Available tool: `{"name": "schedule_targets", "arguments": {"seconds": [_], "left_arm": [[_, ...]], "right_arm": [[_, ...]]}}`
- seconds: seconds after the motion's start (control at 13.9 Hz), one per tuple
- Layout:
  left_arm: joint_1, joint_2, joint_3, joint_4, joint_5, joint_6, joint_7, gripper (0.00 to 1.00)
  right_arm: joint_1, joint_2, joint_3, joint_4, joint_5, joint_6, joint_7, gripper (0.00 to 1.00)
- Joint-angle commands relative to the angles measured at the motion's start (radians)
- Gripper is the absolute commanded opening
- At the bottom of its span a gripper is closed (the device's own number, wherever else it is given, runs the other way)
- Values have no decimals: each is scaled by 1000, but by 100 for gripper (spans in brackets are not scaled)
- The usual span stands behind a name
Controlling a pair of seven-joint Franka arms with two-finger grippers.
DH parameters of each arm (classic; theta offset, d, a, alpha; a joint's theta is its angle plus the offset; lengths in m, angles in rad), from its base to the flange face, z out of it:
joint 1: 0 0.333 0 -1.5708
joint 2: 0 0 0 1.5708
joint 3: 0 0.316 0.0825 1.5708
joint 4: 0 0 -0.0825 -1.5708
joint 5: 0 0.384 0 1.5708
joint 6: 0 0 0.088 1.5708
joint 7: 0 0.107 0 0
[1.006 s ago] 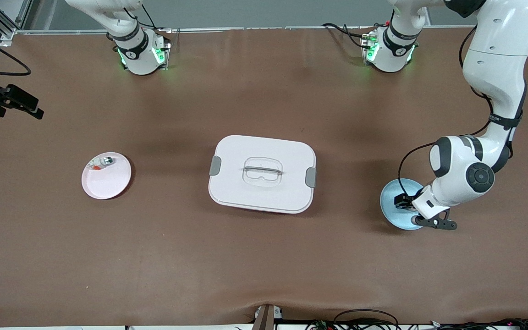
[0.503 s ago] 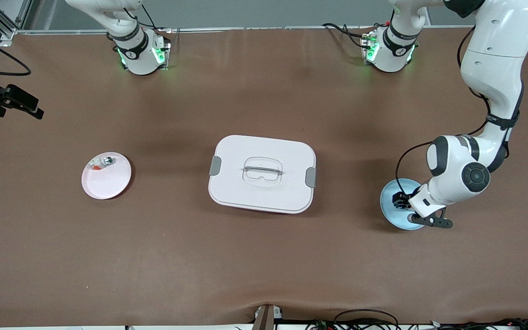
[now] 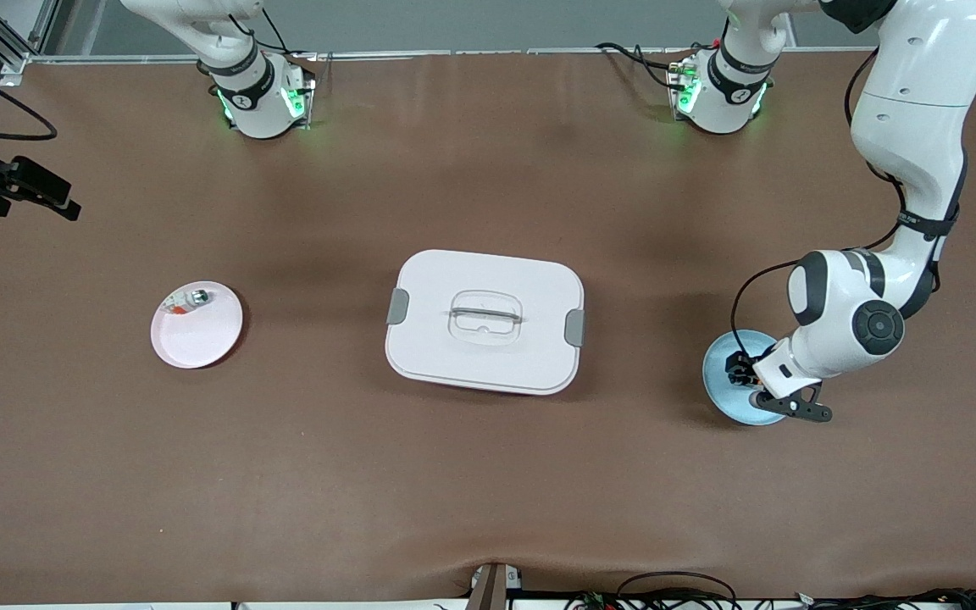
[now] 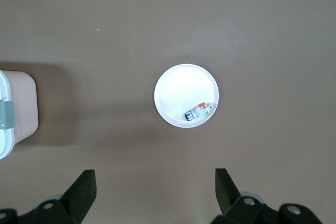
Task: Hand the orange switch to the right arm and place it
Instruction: 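Close the left gripper on the black-orange switch, then lift the switch with the left gripper and carry it over the box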
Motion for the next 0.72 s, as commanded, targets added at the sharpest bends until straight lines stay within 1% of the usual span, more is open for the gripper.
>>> {"name": "schedule_targets", "arguments": {"seconds": [0.0,0.14,0.36,0.58,0.65], "left_arm": [[-3,-47,-23,-2,15,-7,-4,15],[-1,-78,-36,27,1,-65,-7,12],[2,-121,-73,95,-8,-208,-70,9],[2,-144,-111,155,-60,-312,-131,9],[2,-155,-125,162,-88,-337,-154,7]], "right_arm": [[-25,1,15,9,3,-8,5,100],[-27,6,15,11,3,-8,5,100],[-28,15,15,26,3,-9,1,100],[-25,43,15,29,1,-17,1,100],[-25,44,15,31,1,-21,1,100]]}}
